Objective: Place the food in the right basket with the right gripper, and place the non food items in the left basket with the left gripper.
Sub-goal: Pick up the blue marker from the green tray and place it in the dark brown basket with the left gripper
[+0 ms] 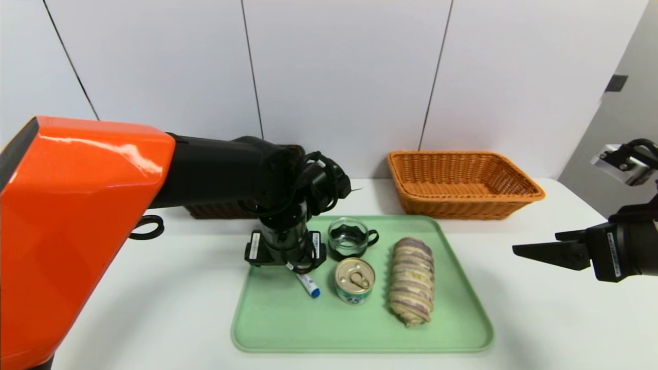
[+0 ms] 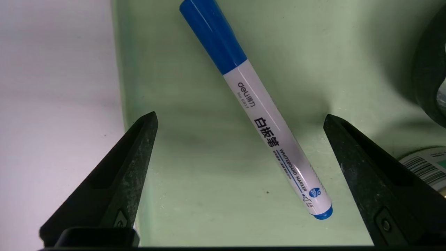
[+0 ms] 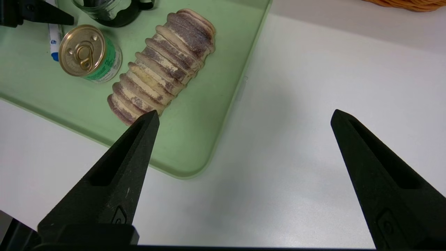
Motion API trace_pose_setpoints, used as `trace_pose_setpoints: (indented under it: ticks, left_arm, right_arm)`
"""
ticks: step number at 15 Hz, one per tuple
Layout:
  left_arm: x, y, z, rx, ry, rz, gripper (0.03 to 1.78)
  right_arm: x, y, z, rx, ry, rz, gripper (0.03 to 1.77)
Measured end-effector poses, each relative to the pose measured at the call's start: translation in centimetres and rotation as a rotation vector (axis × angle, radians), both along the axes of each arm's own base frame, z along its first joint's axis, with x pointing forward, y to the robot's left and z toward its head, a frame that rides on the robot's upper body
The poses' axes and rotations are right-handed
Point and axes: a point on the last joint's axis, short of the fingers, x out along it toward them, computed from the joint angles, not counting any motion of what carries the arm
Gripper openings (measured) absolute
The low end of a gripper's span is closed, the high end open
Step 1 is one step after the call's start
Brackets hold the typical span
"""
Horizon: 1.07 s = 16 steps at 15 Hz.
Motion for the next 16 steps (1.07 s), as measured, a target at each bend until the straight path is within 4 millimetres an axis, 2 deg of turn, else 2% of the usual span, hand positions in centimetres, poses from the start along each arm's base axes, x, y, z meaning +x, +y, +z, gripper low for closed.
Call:
trace_pose_setpoints:
  ticks: [3, 7, 10, 11, 12, 16]
  left_arm:
    - [0.1, -0.01, -0.23, -0.003, 0.009, 0.004, 1.69]
    - [0.02, -0.03, -0.43, -0.004, 0.02, -0.001, 1.08]
    - [0.01, -0.01, -0.45, -0.007, 0.025, -0.003, 0.78]
    - [-0.01, 0.0, -0.42, -0.008, 0.026, -0.003, 0.51]
    - [-0.01, 0.0, -0.38, -0.008, 0.025, -0.003, 0.15]
    - [-0.05, 0.1, -0.01, -0.012, 0.015, 0.0, 0.16]
  right_arm:
    - [0.03, 0.0, 0.1, 0.0, -0.004, 0.0, 1.7]
    - [0.04, 0.0, 0.16, 0.0, -0.007, 0.001, 1.7]
    - [0.06, 0.01, 0.24, 0.002, -0.01, 0.004, 1.7]
    - [0.06, 0.02, 0.26, 0.003, -0.011, 0.005, 1.7]
    - [0.07, 0.02, 0.29, 0.004, -0.012, 0.005, 1.7]
    - [0.08, 0.02, 0.31, 0.004, -0.013, 0.006, 1.7]
